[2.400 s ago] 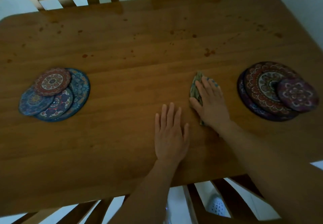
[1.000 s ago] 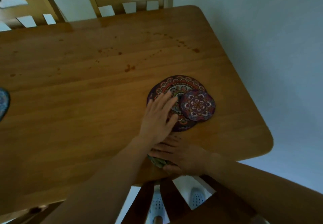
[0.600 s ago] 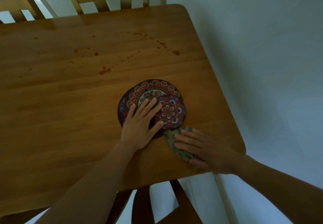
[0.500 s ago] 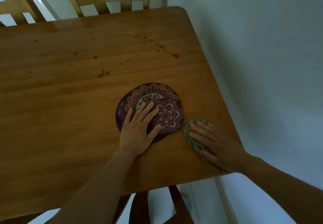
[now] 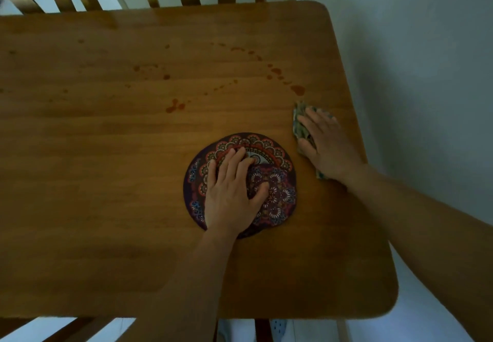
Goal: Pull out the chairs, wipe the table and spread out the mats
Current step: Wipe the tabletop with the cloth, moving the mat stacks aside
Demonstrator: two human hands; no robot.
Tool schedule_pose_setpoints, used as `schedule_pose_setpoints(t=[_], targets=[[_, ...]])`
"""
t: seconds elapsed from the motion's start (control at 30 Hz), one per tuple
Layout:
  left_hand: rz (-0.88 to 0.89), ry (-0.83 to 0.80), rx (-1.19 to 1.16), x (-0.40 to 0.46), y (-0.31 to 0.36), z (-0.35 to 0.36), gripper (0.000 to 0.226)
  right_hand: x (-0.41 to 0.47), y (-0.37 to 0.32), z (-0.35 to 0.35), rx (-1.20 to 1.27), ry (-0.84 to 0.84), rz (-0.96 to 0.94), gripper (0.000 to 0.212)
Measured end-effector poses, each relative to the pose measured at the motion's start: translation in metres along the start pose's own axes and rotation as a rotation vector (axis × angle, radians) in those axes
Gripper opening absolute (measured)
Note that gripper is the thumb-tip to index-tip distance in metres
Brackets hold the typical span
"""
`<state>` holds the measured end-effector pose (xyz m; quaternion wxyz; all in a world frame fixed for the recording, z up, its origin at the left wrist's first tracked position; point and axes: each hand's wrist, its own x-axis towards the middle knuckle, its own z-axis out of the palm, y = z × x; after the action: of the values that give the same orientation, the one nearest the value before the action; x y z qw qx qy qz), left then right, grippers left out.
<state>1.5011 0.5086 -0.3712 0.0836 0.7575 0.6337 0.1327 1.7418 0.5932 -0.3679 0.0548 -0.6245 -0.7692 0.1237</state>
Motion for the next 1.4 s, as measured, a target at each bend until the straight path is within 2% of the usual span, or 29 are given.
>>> schedule_pose_setpoints(t=[0.1, 0.2, 0.43, 0.57, 0.6, 0.7, 0.77, 0.83, 0.9, 0.97, 1.0, 1.1, 1.2, 1.27, 1.4], targets=[[0.000, -0.006, 0.000, -0.002, 0.000, -0.001, 0.058, 0.028, 0.008, -0.003, 0.000, -0.001, 0.058, 0.056], [-0.007, -0.014, 0.006, -0.001, 0.001, -0.003, 0.058, 0.016, 0.002, -0.002, 0.030, -0.008, 0.097, 0.056], [0.000, -0.030, 0.006, -0.002, 0.001, -0.005, 0.065, -0.175, -0.051, 0.028, 0.068, -0.008, -0.069, 0.060], [-0.006, -0.042, -0.032, -0.001, 0.002, -0.008, 0.061, -0.203, -0.041, 0.032, 0.010, -0.022, -0.192, 0.063], [-0.013, -0.057, -0.050, -0.001, 0.002, -0.008, 0.060, -0.194, -0.038, 0.030, 0.001, 0.002, -0.146, 0.064], [-0.023, -0.116, -0.144, 0.001, -0.003, -0.012, 0.058, -0.168, -0.041, 0.028, -0.016, 0.095, 0.164, 0.069], [-0.048, -0.187, -0.257, 0.005, -0.006, -0.017, 0.055, -0.168, -0.048, 0.031, -0.011, 0.074, 0.235, 0.073], [-0.112, -0.299, -0.428, 0.014, -0.008, -0.028, 0.047, -0.183, -0.051, 0.033, -0.001, 0.011, 0.150, 0.072], [-0.196, -0.408, -0.690, 0.018, -0.012, -0.045, 0.033, -0.207, -0.054, 0.033, -0.059, -0.027, -0.030, 0.065], [-0.258, -0.421, -0.928, 0.015, -0.028, -0.062, 0.027, -0.222, -0.070, 0.033, -0.154, -0.073, -0.232, 0.059], [-0.259, -0.382, -0.959, 0.009, -0.031, -0.066, 0.027, -0.229, -0.074, 0.032, -0.199, -0.096, -0.319, 0.058], [-0.204, -0.157, -0.789, -0.014, -0.072, -0.077, 0.021, -0.219, -0.110, 0.030, -0.291, -0.140, -0.545, 0.055], [-0.223, 0.000, -0.565, -0.030, -0.140, -0.086, 0.020, -0.185, -0.174, 0.046, -0.288, -0.164, -0.727, 0.054], [-0.278, 0.066, -0.431, -0.038, -0.190, -0.096, 0.023, -0.153, -0.228, 0.065, -0.225, -0.159, -0.698, 0.055], [-0.371, 0.134, -0.157, -0.055, -0.291, -0.116, 0.032, -0.067, -0.322, 0.085, -0.030, -0.171, -0.460, 0.060]])
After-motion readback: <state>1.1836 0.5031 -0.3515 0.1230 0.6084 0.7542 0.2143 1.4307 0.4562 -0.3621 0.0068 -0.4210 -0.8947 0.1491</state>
